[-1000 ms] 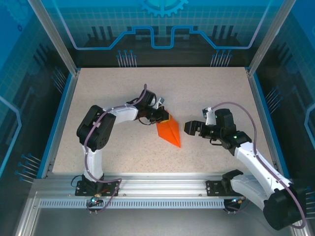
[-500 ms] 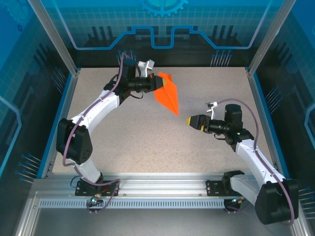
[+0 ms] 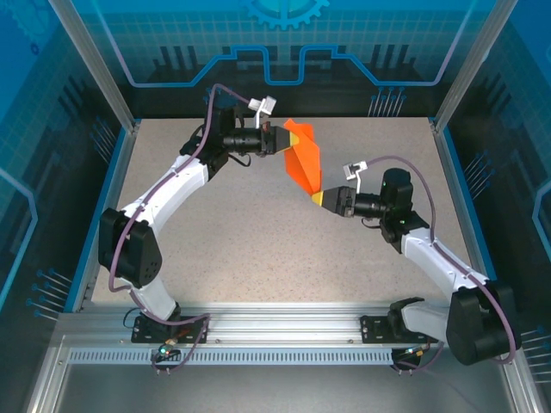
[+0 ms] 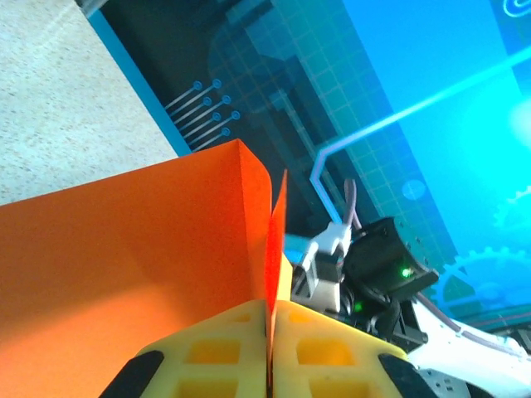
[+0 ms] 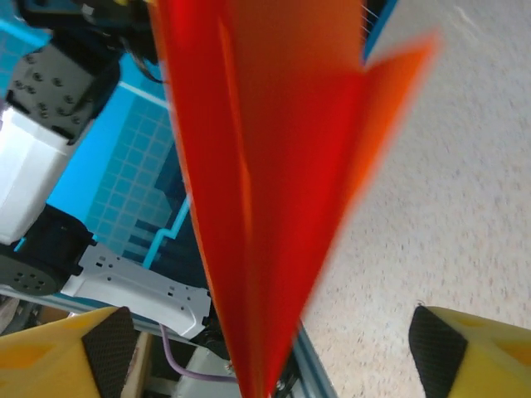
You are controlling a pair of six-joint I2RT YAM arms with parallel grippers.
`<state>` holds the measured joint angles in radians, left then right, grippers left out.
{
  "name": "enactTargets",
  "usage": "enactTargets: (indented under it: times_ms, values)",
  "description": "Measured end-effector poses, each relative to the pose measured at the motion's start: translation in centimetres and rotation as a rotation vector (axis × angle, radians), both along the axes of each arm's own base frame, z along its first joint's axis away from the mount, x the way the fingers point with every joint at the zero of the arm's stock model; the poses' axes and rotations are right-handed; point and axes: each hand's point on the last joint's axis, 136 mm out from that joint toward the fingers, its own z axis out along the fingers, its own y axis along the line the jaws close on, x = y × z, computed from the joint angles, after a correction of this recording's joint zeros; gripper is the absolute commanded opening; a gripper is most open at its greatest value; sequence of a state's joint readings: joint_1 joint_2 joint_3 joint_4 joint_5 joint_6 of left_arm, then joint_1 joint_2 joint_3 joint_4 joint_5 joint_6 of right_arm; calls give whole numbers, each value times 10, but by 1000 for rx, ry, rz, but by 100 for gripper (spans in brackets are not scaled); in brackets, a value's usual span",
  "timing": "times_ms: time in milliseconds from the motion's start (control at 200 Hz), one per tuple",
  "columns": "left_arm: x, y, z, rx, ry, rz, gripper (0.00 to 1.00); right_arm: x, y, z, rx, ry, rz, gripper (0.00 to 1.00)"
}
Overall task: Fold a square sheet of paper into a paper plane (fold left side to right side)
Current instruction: Turn over the paper at the center of the table.
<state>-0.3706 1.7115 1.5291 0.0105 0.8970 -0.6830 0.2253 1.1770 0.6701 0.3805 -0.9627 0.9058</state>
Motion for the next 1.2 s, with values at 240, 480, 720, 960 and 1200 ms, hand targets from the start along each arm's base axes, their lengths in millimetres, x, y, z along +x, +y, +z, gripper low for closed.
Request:
enactTargets:
  times_ms: [240, 480, 720, 960, 1200]
  values:
    - [-15, -9, 2, -13, -2, -77, 9, 15, 6, 39, 35, -103, 17, 52]
    - [-21, -12, 1, -9, -14, -105, 14, 21, 7, 57, 30, -162, 15, 25]
    - [-23, -9, -10, 34, -18, -101, 52, 23, 4, 48, -28, -150, -15, 12]
    - [-26, 21, -3, 132, -88, 60, 77, 29, -12, 51, -240, -194, -131, 10]
    - [-55, 84, 40, 216, -282, 388, 85, 39, -17, 20, -766, -197, -272, 10]
